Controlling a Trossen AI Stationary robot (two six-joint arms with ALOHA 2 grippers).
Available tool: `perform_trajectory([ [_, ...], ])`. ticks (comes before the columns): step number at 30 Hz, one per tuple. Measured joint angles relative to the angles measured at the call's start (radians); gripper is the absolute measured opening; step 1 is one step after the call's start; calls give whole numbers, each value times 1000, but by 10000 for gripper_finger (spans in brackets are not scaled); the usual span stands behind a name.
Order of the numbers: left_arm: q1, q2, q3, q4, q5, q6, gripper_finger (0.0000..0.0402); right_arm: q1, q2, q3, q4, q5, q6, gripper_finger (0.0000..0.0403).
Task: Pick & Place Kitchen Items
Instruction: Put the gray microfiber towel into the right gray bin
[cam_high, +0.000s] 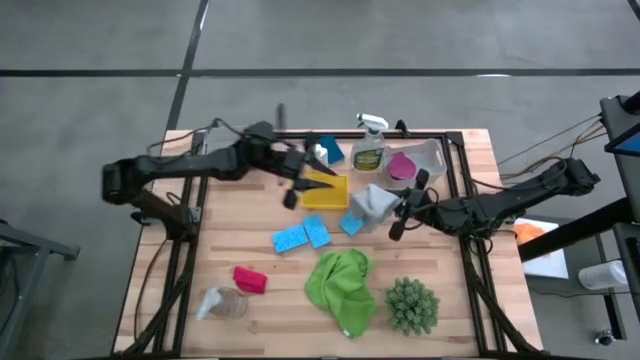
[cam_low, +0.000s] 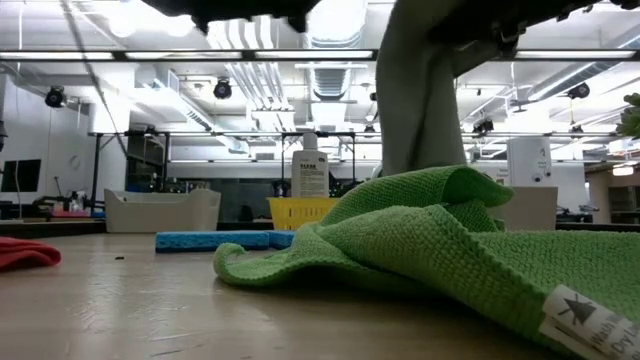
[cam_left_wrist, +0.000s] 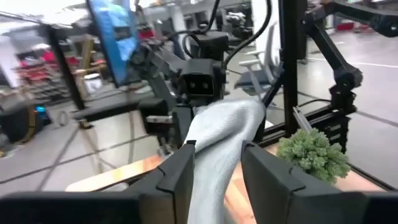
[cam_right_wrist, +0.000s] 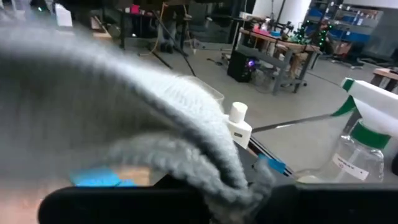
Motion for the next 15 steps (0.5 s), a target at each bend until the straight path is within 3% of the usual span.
perform_trajectory([
  [5, 15, -199, -242, 153, 1, -12, 145, 0, -67, -94, 90, -83, -13, 18],
  [11, 12, -355, -505, 436, -5, -99, 145, -9, -169, -336, 530, -284, -112, 18],
  [15, 12, -396, -590, 528, -32, -145, 145, -15, -300, -408, 575, -250, -156, 17],
])
